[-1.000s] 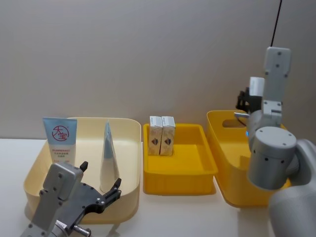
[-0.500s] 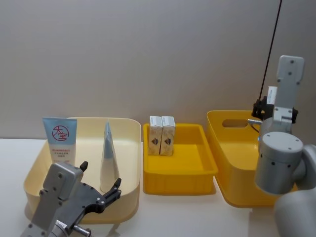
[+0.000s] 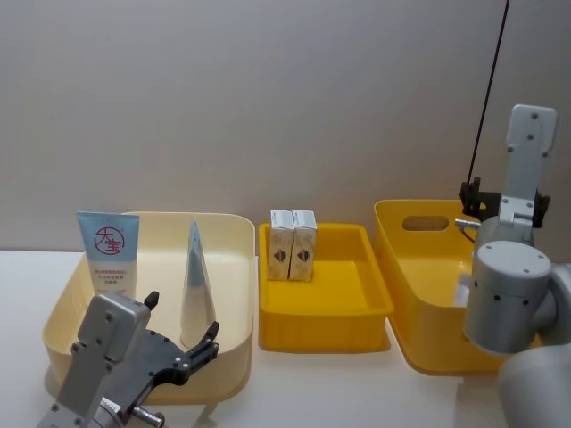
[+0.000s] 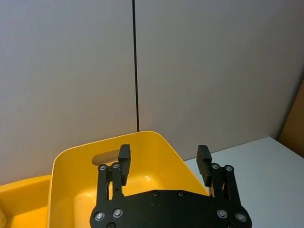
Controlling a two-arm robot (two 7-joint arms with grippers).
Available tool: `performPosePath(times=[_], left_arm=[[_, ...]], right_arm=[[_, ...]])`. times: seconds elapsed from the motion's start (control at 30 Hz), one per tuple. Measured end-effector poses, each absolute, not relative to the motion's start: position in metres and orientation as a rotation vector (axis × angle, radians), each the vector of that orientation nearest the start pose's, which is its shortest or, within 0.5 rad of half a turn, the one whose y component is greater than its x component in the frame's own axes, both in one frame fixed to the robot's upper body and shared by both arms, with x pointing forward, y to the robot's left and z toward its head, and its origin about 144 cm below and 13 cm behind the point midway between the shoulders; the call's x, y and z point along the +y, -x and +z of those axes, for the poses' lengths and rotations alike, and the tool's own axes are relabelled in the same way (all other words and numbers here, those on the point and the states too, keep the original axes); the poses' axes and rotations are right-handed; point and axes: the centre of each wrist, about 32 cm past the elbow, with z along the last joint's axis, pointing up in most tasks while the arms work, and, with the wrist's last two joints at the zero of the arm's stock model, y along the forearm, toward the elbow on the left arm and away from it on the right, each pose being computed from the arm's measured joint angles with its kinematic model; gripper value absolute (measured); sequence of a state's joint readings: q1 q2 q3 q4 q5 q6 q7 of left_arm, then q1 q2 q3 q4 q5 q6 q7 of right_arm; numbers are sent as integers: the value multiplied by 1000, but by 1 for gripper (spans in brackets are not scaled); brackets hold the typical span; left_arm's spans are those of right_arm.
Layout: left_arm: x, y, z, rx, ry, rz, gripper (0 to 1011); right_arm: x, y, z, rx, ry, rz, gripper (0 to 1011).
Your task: Bimanual collaborative sorting of washing and personal care products
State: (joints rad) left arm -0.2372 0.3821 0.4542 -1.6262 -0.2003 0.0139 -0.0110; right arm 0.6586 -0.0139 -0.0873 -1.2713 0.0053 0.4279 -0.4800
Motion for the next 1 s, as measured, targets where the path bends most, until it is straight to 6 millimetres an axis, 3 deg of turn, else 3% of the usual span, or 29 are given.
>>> performPosePath(times=[0.23, 1.0], left_arm=[[198, -493, 1205, -267, -59, 1123, 1003], [196, -534, 1242, -211, -35, 1044, 1003]], right_arm=[[-195, -617, 1316, 2, 97, -1977, 1001], [-196, -617, 1316, 3, 99, -1984, 1001]])
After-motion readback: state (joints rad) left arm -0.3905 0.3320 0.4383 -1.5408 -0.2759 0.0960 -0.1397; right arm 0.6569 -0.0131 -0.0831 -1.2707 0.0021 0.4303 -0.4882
